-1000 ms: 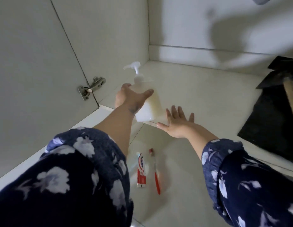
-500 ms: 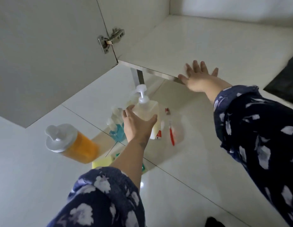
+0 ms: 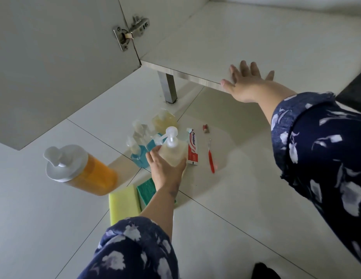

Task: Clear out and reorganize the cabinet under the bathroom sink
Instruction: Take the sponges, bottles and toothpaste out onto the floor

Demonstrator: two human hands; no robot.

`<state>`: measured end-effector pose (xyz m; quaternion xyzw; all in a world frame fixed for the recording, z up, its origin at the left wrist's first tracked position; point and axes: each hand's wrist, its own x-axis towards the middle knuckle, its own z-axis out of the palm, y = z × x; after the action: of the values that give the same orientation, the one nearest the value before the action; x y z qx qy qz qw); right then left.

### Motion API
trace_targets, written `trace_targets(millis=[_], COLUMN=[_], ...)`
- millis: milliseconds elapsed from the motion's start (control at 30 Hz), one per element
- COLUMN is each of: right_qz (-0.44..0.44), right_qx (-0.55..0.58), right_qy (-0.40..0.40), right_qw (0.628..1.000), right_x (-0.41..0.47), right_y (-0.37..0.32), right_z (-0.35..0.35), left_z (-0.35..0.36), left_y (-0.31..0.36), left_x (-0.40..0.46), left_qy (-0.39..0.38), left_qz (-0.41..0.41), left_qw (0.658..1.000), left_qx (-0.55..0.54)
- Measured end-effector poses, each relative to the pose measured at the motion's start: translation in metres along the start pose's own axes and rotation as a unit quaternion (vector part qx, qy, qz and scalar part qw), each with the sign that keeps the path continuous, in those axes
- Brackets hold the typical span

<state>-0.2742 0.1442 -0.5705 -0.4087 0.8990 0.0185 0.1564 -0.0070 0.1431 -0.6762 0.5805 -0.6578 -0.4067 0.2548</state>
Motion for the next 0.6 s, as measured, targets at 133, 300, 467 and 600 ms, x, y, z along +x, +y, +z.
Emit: trace_targets(millis=[133, 300, 467, 600], right_qz=[0.001, 0.003, 0.003, 0.003], right_qx=[0.002, -0.004, -0.009, -0.008], right_qy=[-0.001, -0.004, -0.006, -0.005], right_qw=[1.0, 1.0, 1.0, 1.0], right_x=[-0.002, -0.004, -0.005, -0.008], right_y=[-0.002, -0.002, -0.002, -0.003], right_z=[-0.001, -0.001, -0.001, -0.003], left_z=[-0.005, -0.017, -0.031, -0.057], left_y=[0.0, 0.005, 0.003, 0.009], left_x=[0.004, 0.008, 0.01, 0.023], left_qy=[-0.026, -0.073, -0.121, -0.15], left_qz=[0.004, -0.006, -0.013, 0.005], left_qw=[1.0, 0.996, 0.99, 0.986], left_qx=[0.01, 0.042, 0.065, 0.069])
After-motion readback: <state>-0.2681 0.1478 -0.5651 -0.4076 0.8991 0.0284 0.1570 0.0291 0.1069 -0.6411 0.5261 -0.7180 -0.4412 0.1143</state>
